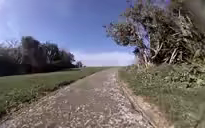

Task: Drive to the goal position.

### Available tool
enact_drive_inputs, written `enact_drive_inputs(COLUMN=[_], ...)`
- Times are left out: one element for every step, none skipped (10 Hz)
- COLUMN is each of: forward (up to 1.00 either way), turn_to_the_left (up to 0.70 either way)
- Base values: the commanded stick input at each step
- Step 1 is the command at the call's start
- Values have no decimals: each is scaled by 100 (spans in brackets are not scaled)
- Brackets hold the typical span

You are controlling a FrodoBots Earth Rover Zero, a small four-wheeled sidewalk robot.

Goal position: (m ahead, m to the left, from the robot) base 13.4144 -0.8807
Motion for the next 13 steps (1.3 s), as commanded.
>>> enact_drive_inputs(forward=[70,70,70,70,70,70,70,70,70,70,70,70,70], turn_to_the_left=[0,0,0,0,0,0,0,0,0,0,0,0,0])
